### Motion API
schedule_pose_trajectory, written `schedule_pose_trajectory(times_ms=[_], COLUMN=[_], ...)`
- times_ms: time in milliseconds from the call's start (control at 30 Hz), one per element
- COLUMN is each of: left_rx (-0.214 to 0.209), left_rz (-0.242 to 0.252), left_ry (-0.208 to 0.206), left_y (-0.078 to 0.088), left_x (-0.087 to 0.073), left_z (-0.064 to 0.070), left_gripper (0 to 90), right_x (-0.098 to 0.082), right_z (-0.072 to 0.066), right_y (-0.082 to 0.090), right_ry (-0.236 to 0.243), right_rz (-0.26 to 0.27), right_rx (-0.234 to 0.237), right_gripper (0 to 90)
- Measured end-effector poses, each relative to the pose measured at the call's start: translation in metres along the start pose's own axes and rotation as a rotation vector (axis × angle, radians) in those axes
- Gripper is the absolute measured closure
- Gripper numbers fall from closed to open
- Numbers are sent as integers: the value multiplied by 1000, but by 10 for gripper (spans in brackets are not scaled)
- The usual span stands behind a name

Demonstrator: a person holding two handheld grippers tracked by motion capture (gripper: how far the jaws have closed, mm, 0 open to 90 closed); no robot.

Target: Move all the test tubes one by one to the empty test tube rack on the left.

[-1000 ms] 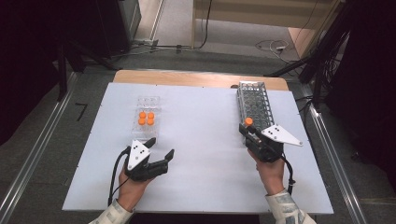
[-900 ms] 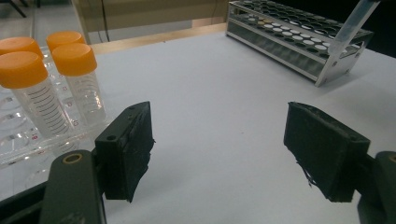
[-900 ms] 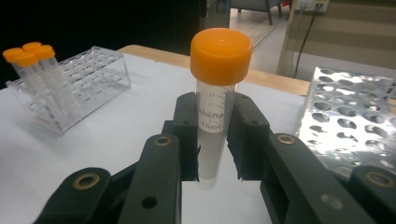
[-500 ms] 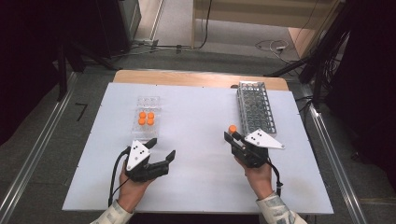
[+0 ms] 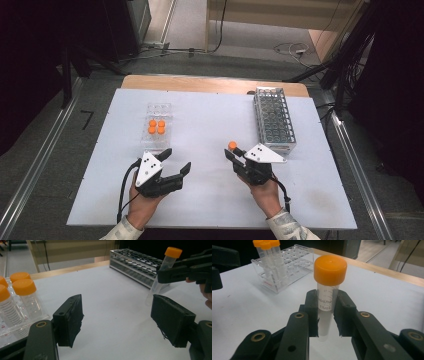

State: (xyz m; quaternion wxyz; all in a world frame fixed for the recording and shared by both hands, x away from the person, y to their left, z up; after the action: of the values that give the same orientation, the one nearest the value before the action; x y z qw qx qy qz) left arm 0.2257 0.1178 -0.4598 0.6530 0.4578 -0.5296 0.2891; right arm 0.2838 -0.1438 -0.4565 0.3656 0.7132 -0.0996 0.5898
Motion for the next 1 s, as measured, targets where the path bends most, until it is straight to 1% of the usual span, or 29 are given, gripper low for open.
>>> schedule_pose_trajectory(times_ms=[400,433,567,633,700,800,867,1000], left_rx=[-20,-23,-39,-49,-61,-81,-97,-113], left_rz=[19,19,28,33,38,41,43,43], left_ry=[-12,-13,-13,-23,-33,-50,-54,-56], left_y=[2,2,2,2,2,1,1,-2], left_x=[3,3,6,7,8,9,10,10], left_z=[8,8,11,14,17,21,23,25], left_gripper=[267,271,287,297,319,382,420,489], right_x=[-2,-2,-2,-3,-3,-3,-3,-3], right_z=[-22,-24,-33,-38,-42,-49,-52,-59], right_y=[-16,-18,-25,-29,-32,-36,-37,-39], right_ry=[29,25,36,45,50,66,74,84], right_rz=[-29,-34,-45,-52,-59,-67,-71,-72], right_rx=[70,82,105,122,133,155,168,187], right_gripper=[718,718,718,718,718,718,718,718])
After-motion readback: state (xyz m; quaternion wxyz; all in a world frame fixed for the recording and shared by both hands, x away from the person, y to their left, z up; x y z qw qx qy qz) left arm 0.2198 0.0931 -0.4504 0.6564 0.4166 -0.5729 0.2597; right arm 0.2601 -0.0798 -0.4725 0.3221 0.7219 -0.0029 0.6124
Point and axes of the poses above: each handheld gripper's, and its own axes: y roughly backward along the jaws, x roughly out of its top, z roughly to its right, the point moved 2 cm from there along -y, roughly forward along the jaws, and after that the axes turned 7 degrees about x, right-handed, at the moved point
